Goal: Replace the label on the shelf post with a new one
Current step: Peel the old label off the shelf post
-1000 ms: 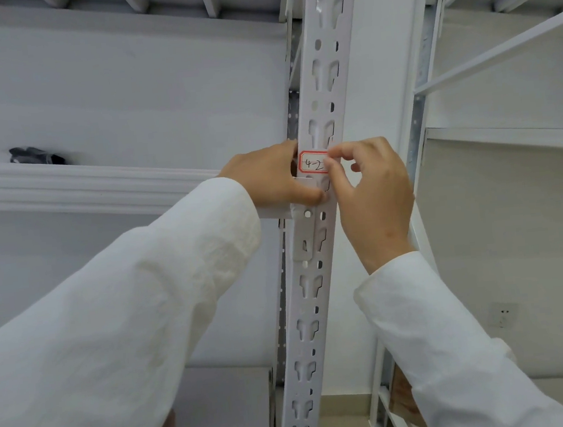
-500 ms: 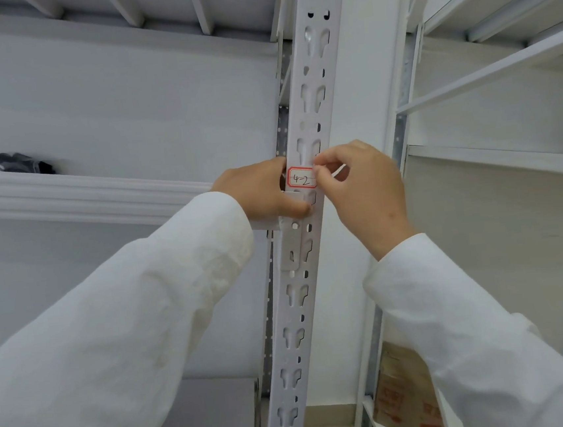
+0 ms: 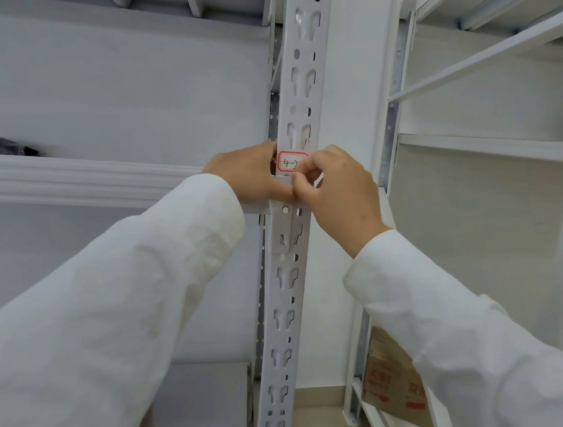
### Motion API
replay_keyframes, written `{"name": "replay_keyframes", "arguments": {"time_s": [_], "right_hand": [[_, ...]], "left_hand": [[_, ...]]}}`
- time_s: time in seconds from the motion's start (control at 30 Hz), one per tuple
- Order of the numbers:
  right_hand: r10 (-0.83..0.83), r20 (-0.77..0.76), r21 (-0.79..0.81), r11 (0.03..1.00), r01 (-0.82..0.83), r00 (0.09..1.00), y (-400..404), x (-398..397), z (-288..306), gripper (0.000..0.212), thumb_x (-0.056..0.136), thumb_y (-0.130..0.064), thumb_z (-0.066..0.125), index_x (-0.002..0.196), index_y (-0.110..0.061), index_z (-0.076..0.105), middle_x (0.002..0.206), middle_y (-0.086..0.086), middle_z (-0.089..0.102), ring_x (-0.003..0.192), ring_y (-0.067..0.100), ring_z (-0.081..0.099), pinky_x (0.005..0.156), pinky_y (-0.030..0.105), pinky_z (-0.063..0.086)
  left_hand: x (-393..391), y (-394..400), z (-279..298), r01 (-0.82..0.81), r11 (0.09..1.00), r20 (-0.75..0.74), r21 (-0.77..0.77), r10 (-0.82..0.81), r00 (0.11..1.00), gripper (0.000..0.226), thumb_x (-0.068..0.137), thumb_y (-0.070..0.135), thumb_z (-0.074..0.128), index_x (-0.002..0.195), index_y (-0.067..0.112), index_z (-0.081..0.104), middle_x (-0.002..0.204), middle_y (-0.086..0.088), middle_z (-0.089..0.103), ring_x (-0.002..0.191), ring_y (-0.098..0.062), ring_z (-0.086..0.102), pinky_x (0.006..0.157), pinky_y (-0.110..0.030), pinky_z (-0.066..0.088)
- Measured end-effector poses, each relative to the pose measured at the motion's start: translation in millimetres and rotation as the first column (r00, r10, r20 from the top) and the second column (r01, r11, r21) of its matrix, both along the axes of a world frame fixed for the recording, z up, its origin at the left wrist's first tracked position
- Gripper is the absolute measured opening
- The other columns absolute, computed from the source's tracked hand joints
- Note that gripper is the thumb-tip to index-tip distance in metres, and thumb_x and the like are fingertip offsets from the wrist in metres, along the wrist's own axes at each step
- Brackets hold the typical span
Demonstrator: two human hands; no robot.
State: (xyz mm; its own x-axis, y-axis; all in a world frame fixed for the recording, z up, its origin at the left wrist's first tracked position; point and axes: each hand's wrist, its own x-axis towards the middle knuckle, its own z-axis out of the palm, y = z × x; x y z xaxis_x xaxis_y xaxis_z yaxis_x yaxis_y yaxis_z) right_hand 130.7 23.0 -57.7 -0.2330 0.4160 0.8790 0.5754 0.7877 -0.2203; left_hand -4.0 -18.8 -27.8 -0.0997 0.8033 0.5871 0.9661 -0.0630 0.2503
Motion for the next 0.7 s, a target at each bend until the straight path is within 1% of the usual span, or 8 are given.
{"name": "replay_keyframes", "arguments": {"time_s": [0.07, 0.13, 0.23, 0.3, 0.43, 0.53, 0.6, 0.7], "right_hand": [[0.025, -0.025, -0.004, 1.0, -0.025, 0.999, -0.5, 4.3, -1.0, 0.008, 0.084, -0.027, 0.058, 0.081, -0.026, 0.065, 0.089, -0.008, 0.059, 0.074, 0.017, 0.058, 0.067, 0.03, 0.045], [0.067, -0.088, 0.065, 0.996, -0.062, 0.994, 0.3, 8.3, -0.1, 0.01, 0.086, -0.026, 0.058, 0.09, -0.024, 0.067, 0.091, -0.009, 0.058, 0.071, 0.015, 0.058, 0.065, 0.028, 0.043], [0.058, -0.074, 0.182, 0.982, -0.043, 0.996, 3.4, 7.4, 1.9, 0.018, 0.088, -0.026, 0.059, 0.104, -0.022, 0.067, 0.097, -0.005, 0.058, 0.077, 0.016, 0.058, 0.063, 0.026, 0.041], [0.027, -0.047, 0.243, 0.97, -0.015, 0.999, 6.2, 6.7, -0.2, 0.017, 0.087, -0.025, 0.06, 0.102, -0.02, 0.067, 0.098, -0.001, 0.059, 0.081, 0.018, 0.057, 0.061, 0.025, 0.04], [-0.008, -0.044, 0.341, 0.94, 0.022, 0.999, 12.0, 10.2, -6.6, 0.013, 0.084, -0.02, 0.062, 0.095, -0.016, 0.068, 0.09, 0.001, 0.061, 0.077, 0.02, 0.055, 0.057, 0.024, 0.035], [0.015, -0.064, 0.289, 0.957, 0.004, 0.998, 12.7, 8.8, -7.1, 0.011, 0.086, -0.021, 0.061, 0.095, -0.017, 0.066, 0.086, -0.004, 0.057, 0.077, 0.017, 0.054, 0.058, 0.024, 0.037], [0.041, -0.084, 0.185, 0.982, -0.025, 0.996, 10.6, 5.9, -4.5, 0.01, 0.087, -0.023, 0.059, 0.095, -0.02, 0.064, 0.08, -0.013, 0.049, 0.074, 0.012, 0.05, 0.058, 0.022, 0.034], [0.077, -0.061, 0.043, 0.996, -0.075, 0.995, 7.3, 5.0, 2.6, 0.005, 0.085, -0.025, 0.059, 0.088, -0.022, 0.063, 0.068, -0.015, 0.044, 0.068, 0.008, 0.047, 0.055, 0.021, 0.032]], "left_hand": [[1.5, 0.3, -2.7, 0.0, 1.0, -0.002, -0.001, 0.0, 1.0, 0.043, 0.068, 0.058, 0.066, 0.096, 0.03, 0.05, 0.092, 0.013, 0.063, 0.089, -0.017, 0.059, 0.074, -0.03, 0.035], [3.3, -0.9, -3.5, -0.001, 1.0, -0.014, 0.009, 0.001, 1.0, 0.037, 0.072, 0.058, 0.063, 0.093, 0.031, 0.049, 0.084, 0.014, 0.06, 0.085, -0.016, 0.058, 0.075, -0.029, 0.035], [3.3, -2.3, -1.1, 0.004, 1.0, -0.014, 0.014, -0.004, 1.0, 0.035, 0.073, 0.057, 0.062, 0.094, 0.031, 0.049, 0.086, 0.013, 0.06, 0.086, -0.016, 0.058, 0.076, -0.03, 0.036], [2.1, -1.3, -0.7, -0.004, 1.0, -0.009, 0.015, 0.004, 1.0, 0.038, 0.072, 0.057, 0.063, 0.096, 0.03, 0.05, 0.089, 0.012, 0.061, 0.086, -0.017, 0.058, 0.075, -0.03, 0.036], [2.9, 2.3, -4.0, -0.004, 1.0, -0.014, 0.015, 0.005, 1.0, 0.041, 0.071, 0.057, 0.063, 0.098, 0.029, 0.051, 0.088, 0.011, 0.062, 0.086, -0.016, 0.059, 0.074, -0.03, 0.037], [3.7, 1.9, -3.5, -0.01, 1.0, -0.028, 0.021, 0.011, 1.0, 0.036, 0.071, 0.057, 0.064, 0.09, 0.031, 0.046, 0.078, 0.014, 0.056, 0.082, -0.016, 0.057, 0.073, -0.029, 0.034], [2.7, 2.1, -3.3, -0.017, 1.0, -0.026, 0.023, 0.017, 1.0, 0.036, 0.071, 0.058, 0.063, 0.09, 0.031, 0.046, 0.08, 0.014, 0.058, 0.083, -0.017, 0.057, 0.074, -0.029, 0.034], [0.4, 2.6, -5.5, -0.034, 0.999, -0.02, 0.024, 0.034, 0.999, 0.038, 0.07, 0.059, 0.062, 0.09, 0.03, 0.047, 0.083, 0.013, 0.059, 0.083, -0.017, 0.058, 0.073, -0.029, 0.034]]}}
